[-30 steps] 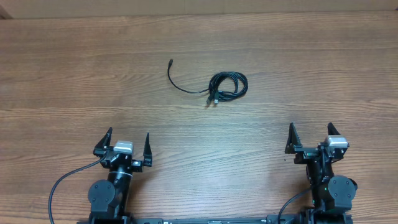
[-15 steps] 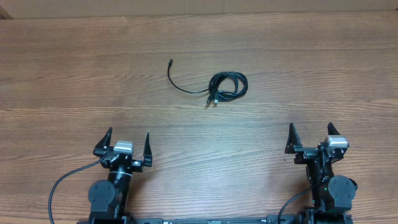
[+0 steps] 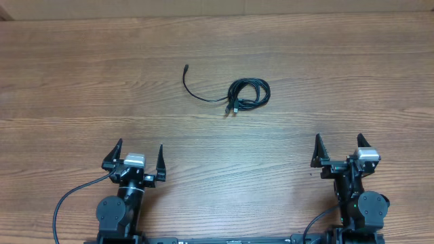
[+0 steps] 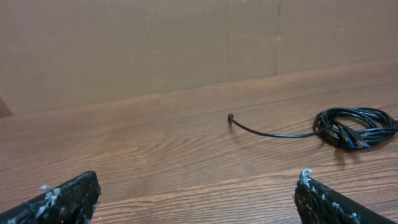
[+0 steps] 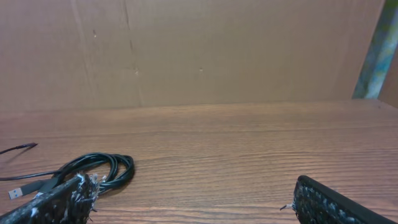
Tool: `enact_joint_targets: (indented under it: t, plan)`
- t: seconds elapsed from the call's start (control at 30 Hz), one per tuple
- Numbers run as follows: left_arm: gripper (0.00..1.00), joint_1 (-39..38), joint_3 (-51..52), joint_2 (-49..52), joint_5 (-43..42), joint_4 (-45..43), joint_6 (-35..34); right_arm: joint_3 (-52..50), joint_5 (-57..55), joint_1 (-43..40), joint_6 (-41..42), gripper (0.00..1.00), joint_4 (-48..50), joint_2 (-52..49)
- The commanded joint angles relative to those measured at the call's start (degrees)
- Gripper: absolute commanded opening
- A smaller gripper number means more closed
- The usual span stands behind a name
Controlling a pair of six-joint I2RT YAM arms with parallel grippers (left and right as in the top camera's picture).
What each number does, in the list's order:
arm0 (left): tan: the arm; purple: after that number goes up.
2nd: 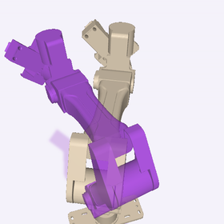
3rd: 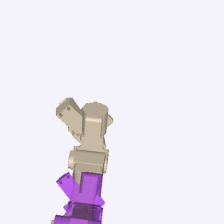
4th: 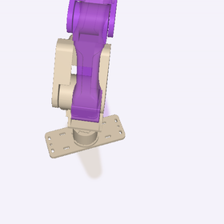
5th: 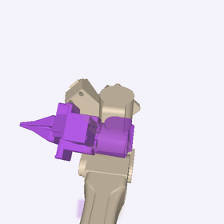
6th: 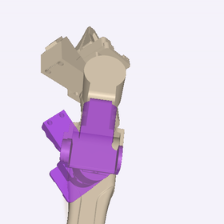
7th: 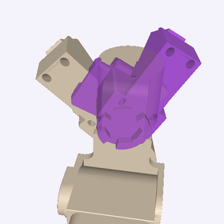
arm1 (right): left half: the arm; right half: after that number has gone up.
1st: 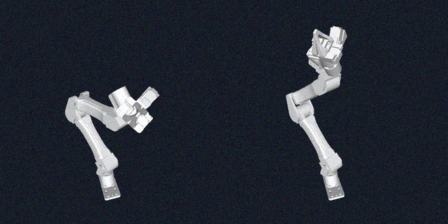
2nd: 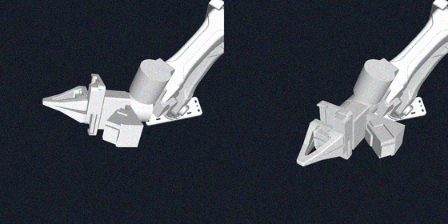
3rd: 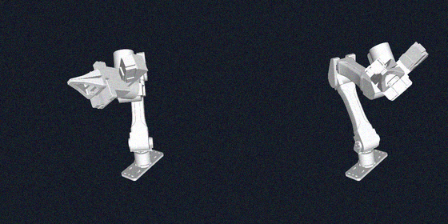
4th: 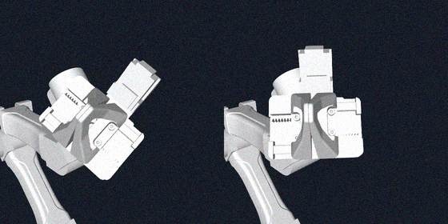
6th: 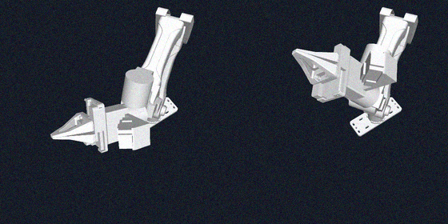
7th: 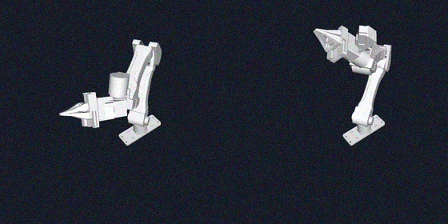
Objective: Untangle cables
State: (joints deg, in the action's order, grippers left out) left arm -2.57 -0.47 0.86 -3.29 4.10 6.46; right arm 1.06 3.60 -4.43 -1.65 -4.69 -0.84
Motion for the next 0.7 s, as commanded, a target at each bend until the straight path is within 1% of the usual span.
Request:
enact_joint_targets:
  t: [0.0,0.27,0.33,0.43,0.57,0.67]
  plan:
    - [1.0,0.35,0.2,-0.61,-0.79,0.09,0.85,-0.61,-0.5,-0.15,0.33,1.0,0.15,0.68]
    - [0.99,0.35,0.2,-0.61,-0.76,0.02,0.9,-0.59,-0.74,-0.15,0.31,1.0,0.37,0.68]
    - [1.0,0.35,0.22,-0.61,-0.37,-0.98,2.32,-0.59,-0.87,-0.15,0.33,1.0,0.98,0.68]
    - [1.0,0.35,0.2,-0.61,-1.77,-2.16,1.99,-0.59,2.01,-0.11,0.37,1.0,1.81,0.68]
    - [0.99,0.33,-0.48,-0.61,-7.67,-7.21,-1.7,-0.57,7.23,-0.11,0.33,1.0,5.4,0.68]
    - [1.0,0.31,-4.09,-0.61,-9.03,-8.13,-4.15,1.18,11.26,-0.11,-0.31,1.0,8.98,0.68]
